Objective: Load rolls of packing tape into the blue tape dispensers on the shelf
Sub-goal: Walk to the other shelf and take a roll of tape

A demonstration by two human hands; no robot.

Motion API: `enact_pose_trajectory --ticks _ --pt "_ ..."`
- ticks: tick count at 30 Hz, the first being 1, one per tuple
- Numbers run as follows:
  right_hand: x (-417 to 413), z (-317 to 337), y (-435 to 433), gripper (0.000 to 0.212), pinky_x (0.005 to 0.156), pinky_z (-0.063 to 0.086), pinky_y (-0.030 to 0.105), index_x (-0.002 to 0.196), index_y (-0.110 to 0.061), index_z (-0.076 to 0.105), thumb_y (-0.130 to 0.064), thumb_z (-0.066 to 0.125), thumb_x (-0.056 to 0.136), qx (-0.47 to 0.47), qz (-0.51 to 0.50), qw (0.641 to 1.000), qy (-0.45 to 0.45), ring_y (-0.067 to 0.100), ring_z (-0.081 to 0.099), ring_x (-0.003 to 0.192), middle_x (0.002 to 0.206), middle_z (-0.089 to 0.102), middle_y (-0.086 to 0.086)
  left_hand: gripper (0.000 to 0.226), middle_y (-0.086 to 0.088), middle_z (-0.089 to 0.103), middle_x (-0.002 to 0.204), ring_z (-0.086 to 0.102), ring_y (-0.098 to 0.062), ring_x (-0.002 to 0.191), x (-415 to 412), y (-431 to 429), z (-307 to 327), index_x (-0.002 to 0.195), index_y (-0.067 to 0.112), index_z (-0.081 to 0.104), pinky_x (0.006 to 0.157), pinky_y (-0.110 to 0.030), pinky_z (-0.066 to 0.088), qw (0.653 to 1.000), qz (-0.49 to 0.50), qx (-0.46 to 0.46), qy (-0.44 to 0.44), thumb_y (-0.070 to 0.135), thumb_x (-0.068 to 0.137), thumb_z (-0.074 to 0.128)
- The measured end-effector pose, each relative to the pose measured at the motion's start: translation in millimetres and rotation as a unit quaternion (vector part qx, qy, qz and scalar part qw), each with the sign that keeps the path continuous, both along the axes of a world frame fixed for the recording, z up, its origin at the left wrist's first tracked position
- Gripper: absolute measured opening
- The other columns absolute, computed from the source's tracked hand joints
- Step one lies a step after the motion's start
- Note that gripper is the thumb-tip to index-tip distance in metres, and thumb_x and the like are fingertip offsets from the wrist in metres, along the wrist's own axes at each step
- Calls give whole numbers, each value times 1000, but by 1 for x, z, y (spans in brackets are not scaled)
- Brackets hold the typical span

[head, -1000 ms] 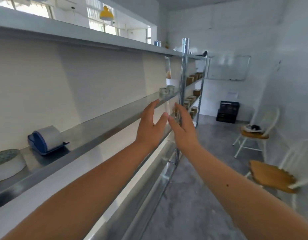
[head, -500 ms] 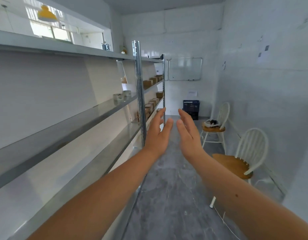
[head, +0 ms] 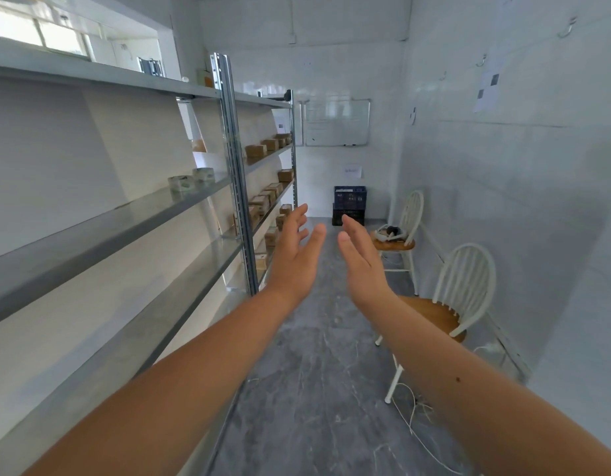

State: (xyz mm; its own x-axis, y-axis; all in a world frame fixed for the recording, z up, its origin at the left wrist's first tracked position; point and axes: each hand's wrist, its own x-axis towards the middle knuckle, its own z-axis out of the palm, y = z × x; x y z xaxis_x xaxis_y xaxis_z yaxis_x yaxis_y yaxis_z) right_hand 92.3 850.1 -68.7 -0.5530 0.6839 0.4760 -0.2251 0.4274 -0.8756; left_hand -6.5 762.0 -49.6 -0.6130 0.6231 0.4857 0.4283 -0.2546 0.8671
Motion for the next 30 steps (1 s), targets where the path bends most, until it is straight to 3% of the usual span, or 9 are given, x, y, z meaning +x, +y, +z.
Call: enact_pose_trajectory --ticks 4,6,10,13,21,26,30 --pt "-20 -5 23 70 93 32 5 156 -40 39 -70 41 94 -2 0 1000 -8 -28 38 122 161 41 -19 57 7 41 158 46 0 131 -22 20 -11 155 40 36 104 -24 36 1000 -5 -1 -13 51 102 52" --pt "-33 -7 35 63 94 33 6 156 -38 40 -64 42 99 -7 0 1000 -13 -26 39 123 161 42 -17 59 5 40 158 44 8 128 -37 31 -13 156 39 35 100 -20 37 1000 -14 -2 -17 52 101 51" --pt "-65 -6 65 60 95 32 6 155 -39 41 -61 44 99 -15 -5 1000 -19 -20 42 126 160 43 -18 65 5 40 159 44 -8 138 -71 61 -11 154 42 34 115 -36 38 999 -36 -6 -16 60 95 51" --pt "-97 -1 95 60 100 32 10 155 -38 41 -60 44 99 -12 -5 1000 -19 -5 42 139 161 43 -17 70 8 40 159 42 -7 140 -106 92 -6 153 44 35 117 -39 37 999 -45 -9 -12 68 89 50" --pt "-203 14 175 64 119 33 30 156 -35 42 -62 36 99 -22 -31 999 -7 6 42 146 159 45 -12 65 18 44 151 43 -7 140 -212 184 7 144 52 39 118 -42 39 998 -56 -20 -9 74 84 51" --pt "-249 8 218 66 120 33 31 156 -36 42 -65 39 97 -30 -49 998 -1 2 42 145 158 46 -15 48 43 42 131 45 2 132 -267 230 7 129 69 40 116 -42 40 996 -76 -36 -3 75 84 52" --pt "-271 4 252 65 106 34 16 152 -43 43 -70 41 93 -31 -51 998 -10 -20 41 132 152 47 -24 65 44 40 131 43 -2 135 -292 264 4 145 52 40 113 -36 38 997 -68 -27 -10 72 84 52"
